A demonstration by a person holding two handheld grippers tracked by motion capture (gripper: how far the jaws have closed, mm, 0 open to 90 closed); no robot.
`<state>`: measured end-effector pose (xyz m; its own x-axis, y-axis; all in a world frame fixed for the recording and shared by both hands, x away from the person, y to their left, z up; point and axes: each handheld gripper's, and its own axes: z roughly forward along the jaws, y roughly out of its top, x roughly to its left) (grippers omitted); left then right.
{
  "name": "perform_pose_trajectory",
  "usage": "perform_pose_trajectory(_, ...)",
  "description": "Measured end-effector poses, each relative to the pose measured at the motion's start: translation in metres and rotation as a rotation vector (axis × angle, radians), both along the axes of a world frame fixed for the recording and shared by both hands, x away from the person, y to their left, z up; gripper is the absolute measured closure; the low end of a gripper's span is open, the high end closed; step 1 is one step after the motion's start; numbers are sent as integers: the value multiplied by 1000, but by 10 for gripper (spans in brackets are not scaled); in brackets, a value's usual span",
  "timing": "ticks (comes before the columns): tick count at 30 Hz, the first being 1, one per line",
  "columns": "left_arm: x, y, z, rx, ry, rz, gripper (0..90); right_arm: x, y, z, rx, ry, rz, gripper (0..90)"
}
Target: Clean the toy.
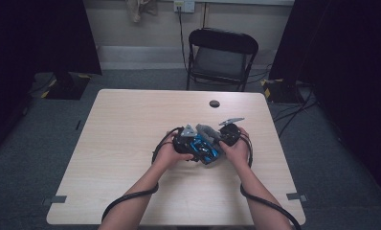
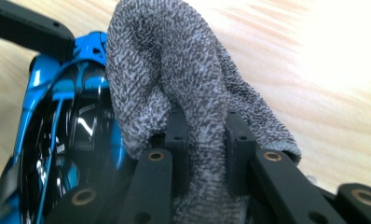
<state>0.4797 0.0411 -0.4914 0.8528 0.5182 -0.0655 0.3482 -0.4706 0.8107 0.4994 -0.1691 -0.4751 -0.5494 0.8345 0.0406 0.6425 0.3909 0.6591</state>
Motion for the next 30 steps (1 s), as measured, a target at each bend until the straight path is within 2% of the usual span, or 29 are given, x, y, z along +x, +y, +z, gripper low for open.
perform_pose_trajectory(11, 0, 1, -1, -7, -3, -1, 88, 13, 8, 0, 41, 12, -56, 755)
perform_pose_trajectory(15, 0, 0, 0, -1, 0, -1, 89, 14, 4, 3, 61, -8, -87, 755)
perform_pose_trajectory(21, 1, 0, 0, -1, 1, -2, 88, 7, -12, 9, 69, -22, -110, 755)
perform_pose_trajectory(30, 1, 0, 0, 3, 3, -4, 88, -11, -31, 16, 68, -35, -93, 755)
